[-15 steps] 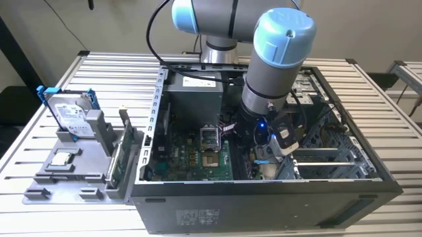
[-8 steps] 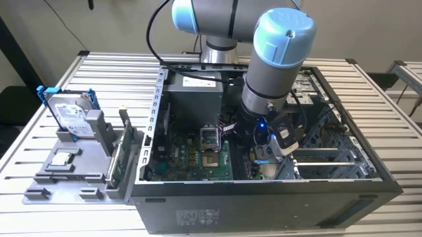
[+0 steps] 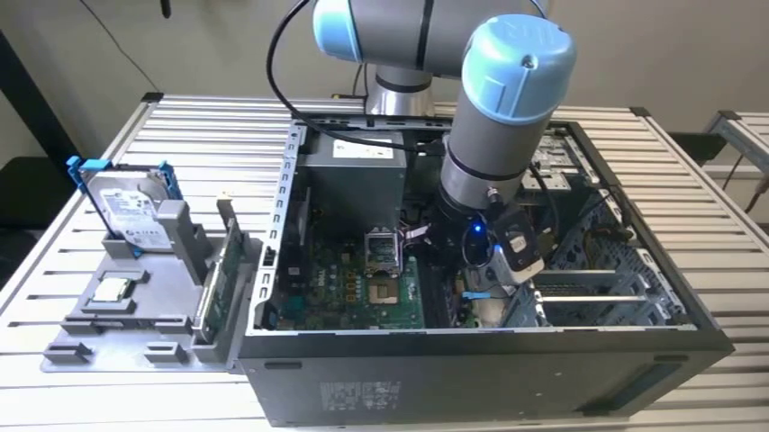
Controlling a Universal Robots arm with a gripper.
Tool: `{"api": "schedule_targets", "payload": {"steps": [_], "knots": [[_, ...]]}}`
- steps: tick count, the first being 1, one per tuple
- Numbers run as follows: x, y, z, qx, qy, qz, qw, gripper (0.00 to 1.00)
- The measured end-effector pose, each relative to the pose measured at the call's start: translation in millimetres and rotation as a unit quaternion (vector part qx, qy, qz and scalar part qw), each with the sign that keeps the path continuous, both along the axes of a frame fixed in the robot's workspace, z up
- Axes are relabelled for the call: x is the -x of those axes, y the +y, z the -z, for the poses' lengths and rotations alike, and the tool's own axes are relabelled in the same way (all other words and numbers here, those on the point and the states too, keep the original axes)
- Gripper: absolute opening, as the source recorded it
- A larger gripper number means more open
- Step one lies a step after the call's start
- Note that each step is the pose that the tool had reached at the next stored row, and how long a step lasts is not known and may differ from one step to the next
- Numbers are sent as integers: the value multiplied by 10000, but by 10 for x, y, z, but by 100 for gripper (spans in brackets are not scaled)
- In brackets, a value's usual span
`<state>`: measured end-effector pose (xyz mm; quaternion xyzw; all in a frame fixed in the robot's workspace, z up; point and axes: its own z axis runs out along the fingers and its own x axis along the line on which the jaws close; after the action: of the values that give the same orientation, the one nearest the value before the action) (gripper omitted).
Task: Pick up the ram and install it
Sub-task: 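Insert the ram into the slot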
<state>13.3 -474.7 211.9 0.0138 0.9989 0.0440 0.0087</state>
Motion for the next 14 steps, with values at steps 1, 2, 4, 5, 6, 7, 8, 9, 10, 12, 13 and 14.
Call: {"api": "schedule_targets", "payload": {"steps": [1,2,4,5,6,7,8,9,10,12,13,14], "knots": [[0,0,0,0,0,0,10000,22],[0,0,-2,-1,0,0,10000,22],[0,0,-37,-1,2,0,10000,22],[0,0,-79,0,2,0,10000,22],[0,0,-124,-1,2,1,10000,22],[0,0,-169,-1,2,1,10000,22],[0,0,-214,0,2,0,10000,22],[0,0,-262,0,2,0,10000,22],[0,0,-307,1,2,0,10000,22],[0,0,-396,0,2,0,10000,22],[0,1,-442,0,2,0,10000,22],[0,2,-487,0,2,0,10000,22]]}}
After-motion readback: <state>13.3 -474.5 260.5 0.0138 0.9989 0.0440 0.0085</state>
